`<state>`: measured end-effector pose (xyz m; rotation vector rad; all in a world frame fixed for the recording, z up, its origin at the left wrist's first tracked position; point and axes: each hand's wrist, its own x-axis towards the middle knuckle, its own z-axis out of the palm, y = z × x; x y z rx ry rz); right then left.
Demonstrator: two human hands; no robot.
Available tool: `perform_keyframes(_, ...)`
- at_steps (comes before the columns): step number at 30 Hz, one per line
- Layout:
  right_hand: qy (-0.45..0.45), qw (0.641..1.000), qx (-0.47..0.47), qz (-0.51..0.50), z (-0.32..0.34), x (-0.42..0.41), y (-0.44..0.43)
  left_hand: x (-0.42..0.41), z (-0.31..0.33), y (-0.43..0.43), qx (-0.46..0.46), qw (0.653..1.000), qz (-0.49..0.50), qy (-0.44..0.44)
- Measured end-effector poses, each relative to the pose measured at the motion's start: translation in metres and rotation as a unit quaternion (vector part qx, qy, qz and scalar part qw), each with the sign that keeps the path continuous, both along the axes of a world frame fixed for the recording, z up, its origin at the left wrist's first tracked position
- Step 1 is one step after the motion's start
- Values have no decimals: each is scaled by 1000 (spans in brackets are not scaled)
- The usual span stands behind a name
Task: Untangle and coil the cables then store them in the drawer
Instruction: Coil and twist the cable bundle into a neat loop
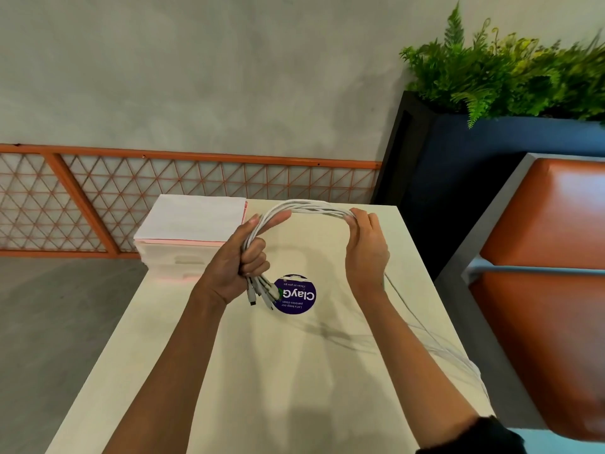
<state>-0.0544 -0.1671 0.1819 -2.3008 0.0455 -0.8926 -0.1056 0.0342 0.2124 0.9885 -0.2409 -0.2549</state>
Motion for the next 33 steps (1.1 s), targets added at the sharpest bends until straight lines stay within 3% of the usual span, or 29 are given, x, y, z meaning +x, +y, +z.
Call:
perform_keyframes(3,66,997,-40,-7,3,6,0,0,1,2,38,999,-15,-6)
perform_keyframes(6,149,979,-9,136,7,11,-9,1,5,9,67,998,-6,-13)
perform_keyframes(8,211,944,66,246,18,8,-15,2,8,16,76,997,13,-13)
perform_keyframes(13,449,773,197,403,52,3,-34,7,13,32,46,997,58,-4)
perform_keyframes(16,506,688,212,476,60,6,-44,9,15,33,17,998,66,-5)
perform_keyframes(19,537,569,264,564,55,9,-54,11,16,32,-10,998,65,-11)
perform_keyframes(20,539,545,282,577,52,10,-56,11,16,31,-14,998,66,-14)
perform_keyframes(22,532,553,293,570,47,8,-57,11,18,30,-18,997,70,-21)
perform_keyframes(24,515,610,267,540,47,3,-53,11,21,28,-22,996,79,-23)
perform_keyframes(28,442,755,153,459,53,-2,-42,14,27,26,-26,994,107,-23)
perform_keyframes(31,393,823,82,403,55,-6,-35,16,29,23,-32,990,139,-5)
perform_keyframes(33,379,842,69,379,54,-12,-30,16,29,22,-38,986,160,5)
